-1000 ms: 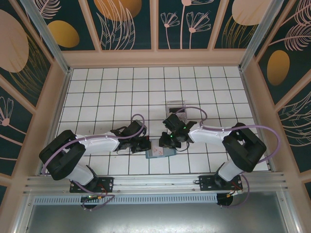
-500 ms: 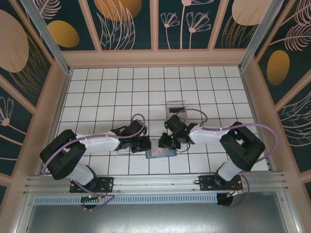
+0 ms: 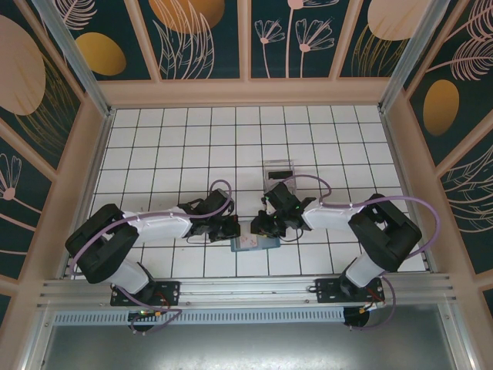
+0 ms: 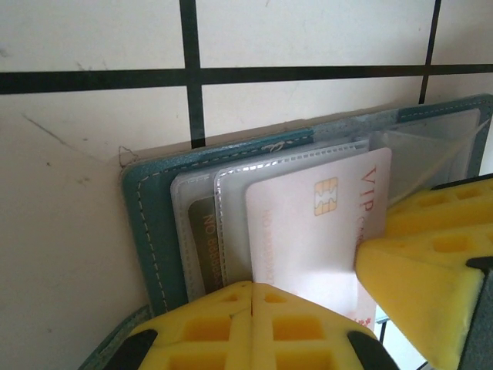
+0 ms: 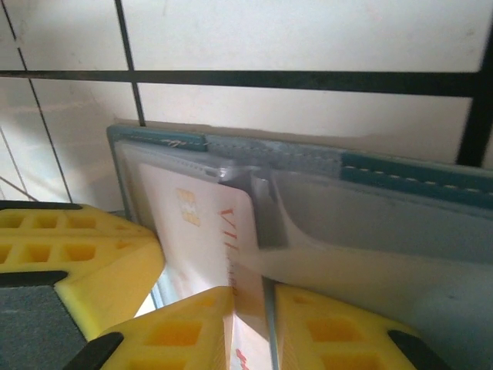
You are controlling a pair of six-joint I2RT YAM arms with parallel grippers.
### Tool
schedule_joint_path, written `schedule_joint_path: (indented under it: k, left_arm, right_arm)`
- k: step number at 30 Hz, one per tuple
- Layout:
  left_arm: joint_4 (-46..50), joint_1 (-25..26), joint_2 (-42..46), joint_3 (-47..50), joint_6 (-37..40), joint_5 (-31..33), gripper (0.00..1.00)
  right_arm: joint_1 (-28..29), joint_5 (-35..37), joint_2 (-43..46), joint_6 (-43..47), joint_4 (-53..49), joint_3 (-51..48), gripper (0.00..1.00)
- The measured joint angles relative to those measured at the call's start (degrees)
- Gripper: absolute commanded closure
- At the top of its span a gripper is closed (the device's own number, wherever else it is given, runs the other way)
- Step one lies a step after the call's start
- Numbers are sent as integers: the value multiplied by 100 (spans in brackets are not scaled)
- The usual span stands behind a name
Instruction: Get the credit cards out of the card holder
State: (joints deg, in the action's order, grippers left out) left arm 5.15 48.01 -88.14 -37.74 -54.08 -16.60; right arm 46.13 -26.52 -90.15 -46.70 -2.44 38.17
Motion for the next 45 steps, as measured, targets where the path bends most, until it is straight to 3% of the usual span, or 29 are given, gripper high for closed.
schedule_joint_path:
  k: [23, 33, 45]
  left_arm:
    - [0, 2, -46, -44, 4, -4, 100]
    - [17, 2, -55, -55, 46, 9, 100]
    - [52, 2, -52, -72, 46, 13, 100]
  right_arm:
    - [-44, -57, 363, -33, 120, -186, 88]
    - [-105, -59, 566, -15, 92, -247, 97]
    - [-271, 15, 1012, 50, -417, -251, 97]
